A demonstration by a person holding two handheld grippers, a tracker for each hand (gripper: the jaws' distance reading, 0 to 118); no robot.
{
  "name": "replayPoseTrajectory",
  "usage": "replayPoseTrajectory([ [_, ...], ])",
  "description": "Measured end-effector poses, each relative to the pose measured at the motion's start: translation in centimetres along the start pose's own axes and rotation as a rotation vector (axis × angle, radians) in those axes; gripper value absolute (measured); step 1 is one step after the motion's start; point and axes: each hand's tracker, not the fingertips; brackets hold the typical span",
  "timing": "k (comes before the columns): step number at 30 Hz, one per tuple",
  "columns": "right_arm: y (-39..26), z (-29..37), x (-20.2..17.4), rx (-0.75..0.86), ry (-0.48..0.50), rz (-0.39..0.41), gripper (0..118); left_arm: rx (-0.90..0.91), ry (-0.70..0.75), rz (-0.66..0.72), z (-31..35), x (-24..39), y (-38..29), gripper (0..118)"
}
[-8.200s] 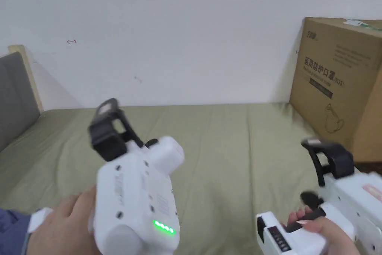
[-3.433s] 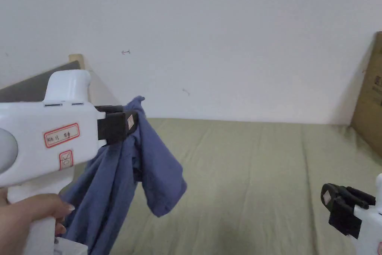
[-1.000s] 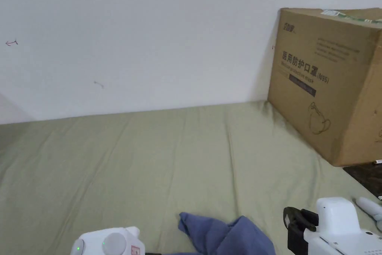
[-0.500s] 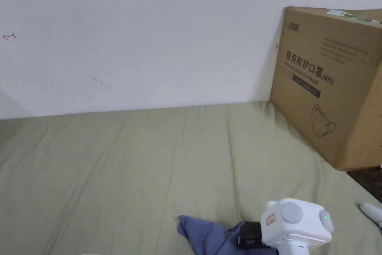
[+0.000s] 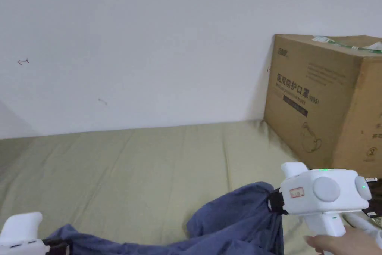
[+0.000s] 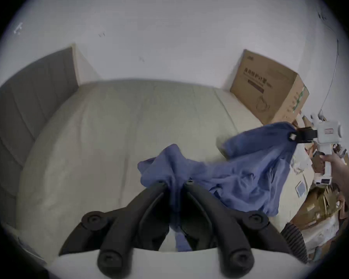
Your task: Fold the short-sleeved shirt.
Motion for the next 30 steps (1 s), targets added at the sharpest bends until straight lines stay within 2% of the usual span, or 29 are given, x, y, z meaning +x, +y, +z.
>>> replayPoseTrajectory([
  [5,3.9,7.4,2.7,0.13,-0.017,-0.085,3,0.078,0.042,-0.033,4.5,-1.0,4.7,7],
  [6,4.9,8.2,3.0,0.151,0.009,-0.102,3,0.095,0.023,-0.036,5.3,-1.0,5.7,7],
  [7,5.8,9.3,2.8,0.179,0.006,-0.097,3,0.123,-0.021,-0.031,6.0,-0.9,6.9,7],
  [12,9.8,13.1,0.6,0.246,-0.04,-0.062,3,0.174,-0.034,-0.021,7.7,0.2,12.2,7],
  [16,13.5,13.5,-0.8,0.295,-0.075,-0.03,3,0.225,-0.029,-0.005,7.1,0.2,15.8,7],
  [20,17.9,12.5,-1.8,0.357,-0.101,-0.035,3,0.271,0.004,-0.015,4.9,0.5,18.7,7],
  [26,23.7,11.7,-3.0,0.507,-0.131,-0.104,3,0.351,-0.02,0.126,0.6,-0.5,22.4,7],
  [30,26.0,11.4,-3.8,0.589,-0.134,-0.073,3,0.418,0.004,0.121,-1.2,-0.4,23.4,7],
])
